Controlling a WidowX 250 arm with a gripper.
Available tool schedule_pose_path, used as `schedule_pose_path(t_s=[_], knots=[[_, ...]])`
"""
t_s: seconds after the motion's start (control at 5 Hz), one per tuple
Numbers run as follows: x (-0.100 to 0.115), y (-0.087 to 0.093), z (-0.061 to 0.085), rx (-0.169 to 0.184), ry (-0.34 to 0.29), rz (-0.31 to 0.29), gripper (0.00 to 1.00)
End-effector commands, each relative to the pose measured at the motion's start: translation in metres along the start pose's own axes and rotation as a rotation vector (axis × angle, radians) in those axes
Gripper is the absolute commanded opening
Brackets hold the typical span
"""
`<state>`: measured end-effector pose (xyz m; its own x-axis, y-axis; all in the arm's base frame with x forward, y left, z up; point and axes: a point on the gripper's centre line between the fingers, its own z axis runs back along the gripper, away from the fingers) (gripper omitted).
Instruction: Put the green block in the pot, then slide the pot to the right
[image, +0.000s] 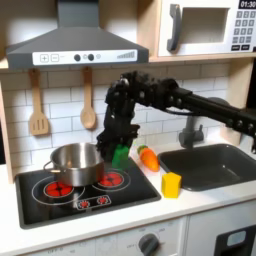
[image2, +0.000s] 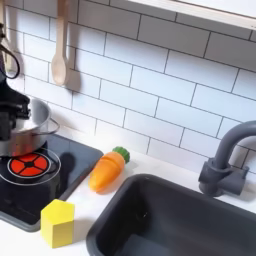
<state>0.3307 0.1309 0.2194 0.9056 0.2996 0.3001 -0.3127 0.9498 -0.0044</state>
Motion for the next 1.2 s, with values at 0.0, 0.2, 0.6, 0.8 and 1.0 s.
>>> schedule_pose_path(t_s=[0.0, 0.2, 0.6, 0.8, 1.0], knots=[[0.024, 0.002, -0.003, 0.006, -0.043, 0.043, 0.00], [0.035, 0.001, -0.004, 0.009, -0.066, 0.060, 0.00], [0.061, 0.007, -0.009, 0.029, -0.100, 0.092, 0.00], [0.073, 0.009, -0.016, 0.040, -0.106, 0.109, 0.00], [0.081, 0.011, -0.020, 0.050, -0.116, 0.115, 0.00]])
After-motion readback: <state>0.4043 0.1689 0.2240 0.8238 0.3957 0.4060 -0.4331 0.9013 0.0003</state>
